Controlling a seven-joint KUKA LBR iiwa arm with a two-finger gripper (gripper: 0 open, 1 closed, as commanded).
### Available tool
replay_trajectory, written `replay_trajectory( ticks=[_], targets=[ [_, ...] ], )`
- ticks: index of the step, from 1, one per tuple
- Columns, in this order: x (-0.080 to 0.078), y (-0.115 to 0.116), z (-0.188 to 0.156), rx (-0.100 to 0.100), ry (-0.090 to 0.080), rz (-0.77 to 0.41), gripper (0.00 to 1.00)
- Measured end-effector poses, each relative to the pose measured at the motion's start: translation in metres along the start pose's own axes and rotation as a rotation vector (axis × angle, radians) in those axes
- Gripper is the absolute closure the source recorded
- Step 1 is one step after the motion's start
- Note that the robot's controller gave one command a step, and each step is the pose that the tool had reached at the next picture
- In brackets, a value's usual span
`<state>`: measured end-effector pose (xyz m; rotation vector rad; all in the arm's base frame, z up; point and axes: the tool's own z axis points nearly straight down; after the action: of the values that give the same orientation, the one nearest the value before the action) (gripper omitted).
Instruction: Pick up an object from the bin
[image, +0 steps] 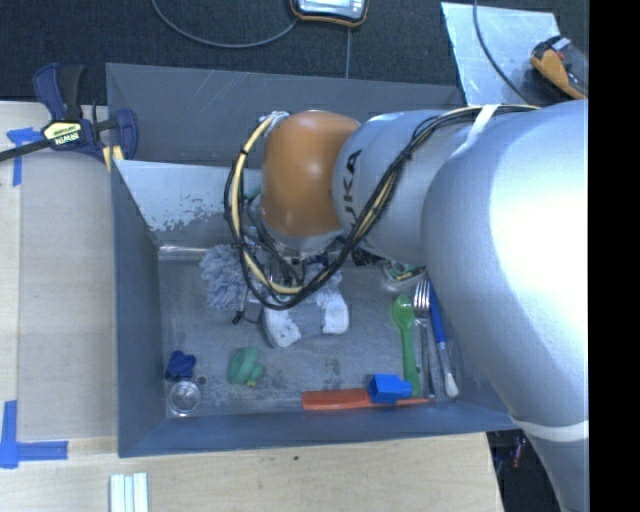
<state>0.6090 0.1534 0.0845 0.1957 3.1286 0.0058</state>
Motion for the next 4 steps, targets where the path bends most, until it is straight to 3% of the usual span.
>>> replay_trajectory(
  ticks=[1, 2, 3, 4],
  targets=[
    [0.033, -0.012, 0.011, -0.001, -0.008, -0.247, 0.00],
    [-0.001, -0.017, 0.013, -0.005, -0.011, 0.017, 0.00],
    [0.016, -0.022, 0.012, -0.004, -0.011, -0.155, 0.00],
    [0.003, -0.025, 0.002, -0.007, -0.018, 0.020, 0.00]
  ],
)
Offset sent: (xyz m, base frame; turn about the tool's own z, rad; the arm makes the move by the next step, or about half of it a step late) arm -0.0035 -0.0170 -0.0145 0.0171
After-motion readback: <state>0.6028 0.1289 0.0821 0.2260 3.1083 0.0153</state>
